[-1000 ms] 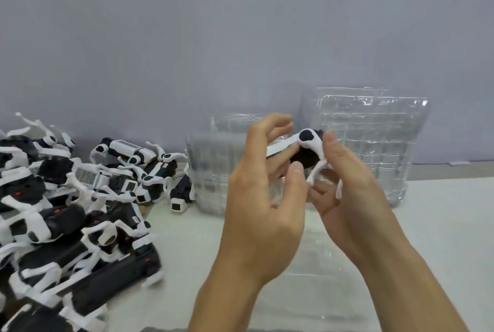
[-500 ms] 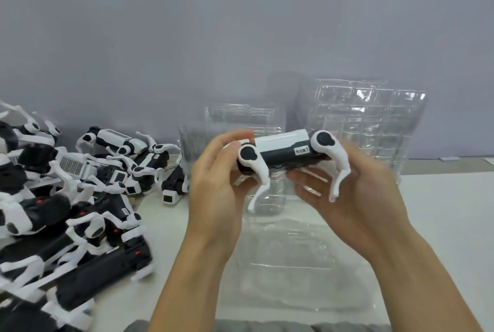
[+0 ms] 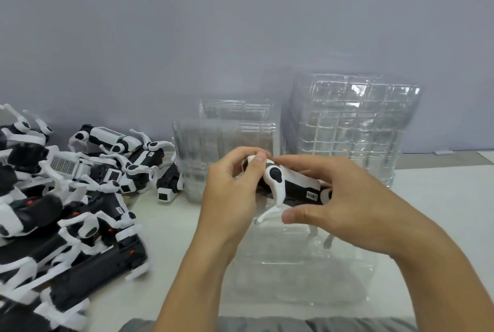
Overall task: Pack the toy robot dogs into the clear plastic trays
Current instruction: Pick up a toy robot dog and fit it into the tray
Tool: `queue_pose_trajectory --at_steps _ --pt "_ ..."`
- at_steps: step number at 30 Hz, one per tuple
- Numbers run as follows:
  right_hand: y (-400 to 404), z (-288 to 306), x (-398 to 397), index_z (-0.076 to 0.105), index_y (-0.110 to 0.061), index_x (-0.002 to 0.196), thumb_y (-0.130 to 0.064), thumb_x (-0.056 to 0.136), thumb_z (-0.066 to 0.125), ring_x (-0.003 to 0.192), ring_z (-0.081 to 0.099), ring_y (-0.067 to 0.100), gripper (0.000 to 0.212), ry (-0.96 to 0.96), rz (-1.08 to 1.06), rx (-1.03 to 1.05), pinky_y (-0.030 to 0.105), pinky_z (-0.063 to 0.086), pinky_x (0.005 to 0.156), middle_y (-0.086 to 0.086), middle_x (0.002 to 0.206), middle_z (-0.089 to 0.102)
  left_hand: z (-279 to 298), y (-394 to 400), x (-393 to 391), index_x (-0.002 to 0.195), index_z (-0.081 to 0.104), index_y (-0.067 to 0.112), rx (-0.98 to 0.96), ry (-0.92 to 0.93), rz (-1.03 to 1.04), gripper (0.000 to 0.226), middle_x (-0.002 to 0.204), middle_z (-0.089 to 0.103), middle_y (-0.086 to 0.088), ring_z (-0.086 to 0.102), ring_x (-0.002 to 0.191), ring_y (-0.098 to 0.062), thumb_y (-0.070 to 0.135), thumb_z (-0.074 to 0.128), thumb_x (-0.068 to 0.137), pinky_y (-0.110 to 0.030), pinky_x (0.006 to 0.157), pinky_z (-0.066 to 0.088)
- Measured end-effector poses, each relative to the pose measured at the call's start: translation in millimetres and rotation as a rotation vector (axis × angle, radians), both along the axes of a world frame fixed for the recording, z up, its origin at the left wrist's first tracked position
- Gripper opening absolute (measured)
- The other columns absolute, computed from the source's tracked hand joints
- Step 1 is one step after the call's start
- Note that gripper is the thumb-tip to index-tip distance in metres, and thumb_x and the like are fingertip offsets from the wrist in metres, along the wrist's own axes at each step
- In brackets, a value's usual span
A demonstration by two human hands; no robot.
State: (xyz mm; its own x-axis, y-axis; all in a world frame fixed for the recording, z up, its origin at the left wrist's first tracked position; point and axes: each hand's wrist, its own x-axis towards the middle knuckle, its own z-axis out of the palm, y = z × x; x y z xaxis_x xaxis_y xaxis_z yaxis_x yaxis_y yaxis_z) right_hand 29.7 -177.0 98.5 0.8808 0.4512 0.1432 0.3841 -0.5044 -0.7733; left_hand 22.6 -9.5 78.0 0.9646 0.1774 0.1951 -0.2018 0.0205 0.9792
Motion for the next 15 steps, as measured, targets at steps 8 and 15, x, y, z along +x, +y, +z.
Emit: queue_pose_trajectory --at_steps 8,15 --pt "-16 -12 11 0.069 -0.027 0.085 -0.011 0.084 0.075 0.077 0.061 0.018 0.016 -0.073 -0.174 0.034 0.029 0.050 0.067 -0.007 0.078 0.068 -19 10 -3 0.082 0.071 0.026 0.366 -0.007 0.173 0.019 0.081 0.072 0.012 0.066 0.080 -0.002 0.021 0.060 0.096 -0.014 0.070 0.047" --pt "-4 -20 11 0.071 -0.032 0.098 -0.010 0.080 0.079 0.087 0.068 0.004 0.029 0.059 -0.115 0.098 0.031 0.056 0.083 -0.017 0.091 0.073 -60 23 -18 0.124 0.054 0.034 0.319 0.287 0.137 0.041 0.125 0.053 0.020 0.053 0.121 -0.007 0.008 0.063 0.094 -0.026 0.097 0.040"
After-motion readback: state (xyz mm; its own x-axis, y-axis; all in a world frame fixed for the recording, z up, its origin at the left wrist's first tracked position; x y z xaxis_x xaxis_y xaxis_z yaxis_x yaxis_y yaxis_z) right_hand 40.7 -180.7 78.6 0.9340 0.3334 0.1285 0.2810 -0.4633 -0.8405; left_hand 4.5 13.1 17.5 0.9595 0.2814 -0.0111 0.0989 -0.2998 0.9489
